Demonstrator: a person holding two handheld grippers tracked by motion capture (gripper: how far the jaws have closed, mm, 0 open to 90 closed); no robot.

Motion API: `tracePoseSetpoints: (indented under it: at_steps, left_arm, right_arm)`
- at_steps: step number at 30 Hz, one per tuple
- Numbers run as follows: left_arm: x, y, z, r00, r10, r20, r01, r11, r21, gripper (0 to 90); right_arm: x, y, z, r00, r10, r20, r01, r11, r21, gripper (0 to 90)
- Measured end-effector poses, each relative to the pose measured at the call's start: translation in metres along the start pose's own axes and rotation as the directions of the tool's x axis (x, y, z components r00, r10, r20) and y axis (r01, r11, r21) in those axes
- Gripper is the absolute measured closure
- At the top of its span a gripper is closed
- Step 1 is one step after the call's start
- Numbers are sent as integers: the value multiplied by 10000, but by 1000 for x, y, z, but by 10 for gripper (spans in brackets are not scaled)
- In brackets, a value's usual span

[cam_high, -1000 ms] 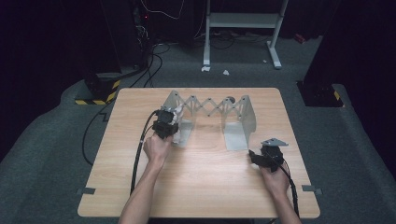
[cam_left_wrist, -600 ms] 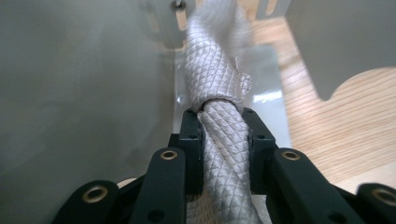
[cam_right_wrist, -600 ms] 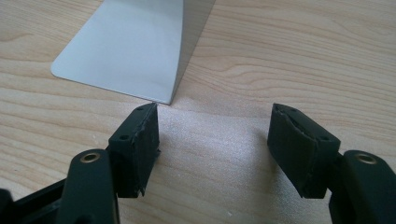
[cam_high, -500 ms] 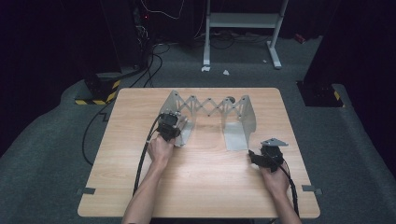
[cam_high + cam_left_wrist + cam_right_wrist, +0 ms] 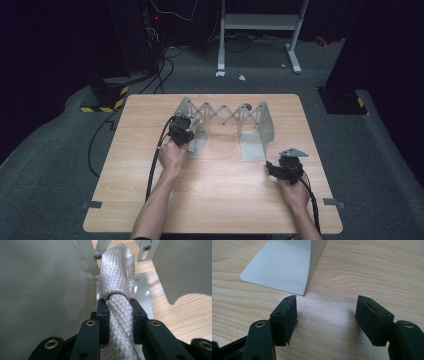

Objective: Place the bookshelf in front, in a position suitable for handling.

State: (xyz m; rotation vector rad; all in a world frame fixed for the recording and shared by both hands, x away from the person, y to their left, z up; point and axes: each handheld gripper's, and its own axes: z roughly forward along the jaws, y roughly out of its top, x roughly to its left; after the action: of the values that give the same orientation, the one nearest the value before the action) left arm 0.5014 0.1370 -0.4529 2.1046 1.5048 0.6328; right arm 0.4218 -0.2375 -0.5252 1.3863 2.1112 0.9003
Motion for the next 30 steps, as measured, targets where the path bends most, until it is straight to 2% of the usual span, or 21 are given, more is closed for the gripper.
tracePoseSetpoints:
  at_steps: [6,7,10,11,20,26,30]
  left_arm:
    - [3,9,-10,9998,-90,170,93,9998,-201,741]
    - [5,12,-18,9998,-47,178,54,9993,-370,741]
    - [7,15,-24,9997,-102,243,115,9985,-537,741]
    - [9,18,-32,9993,-152,346,178,9969,-768,741]
    - [12,37,-47,9998,-33,207,54,9945,-1045,740]
    - [18,51,-61,10000,-67,10,68,9890,-1480,740]
    - [21,54,-64,9999,-141,15,141,9875,-1567,740]
  right_arm:
    - [0,0,0,10000,-2,-2,2,10000,0,342]
    - [0,0,0,10000,-3,-2,3,10000,1,341]
    - [0,0,0,10000,-1,-2,1,10000,0,342]
    - [0,0,0,10000,3,-4,-3,10000,2,342]
    - [0,0,0,10000,12,-5,-12,10000,7,341]
    - [0,0,0,10000,11,-5,-11,10000,6,341]
    - [0,0,0,10000,1,-7,-1,10000,1,341]
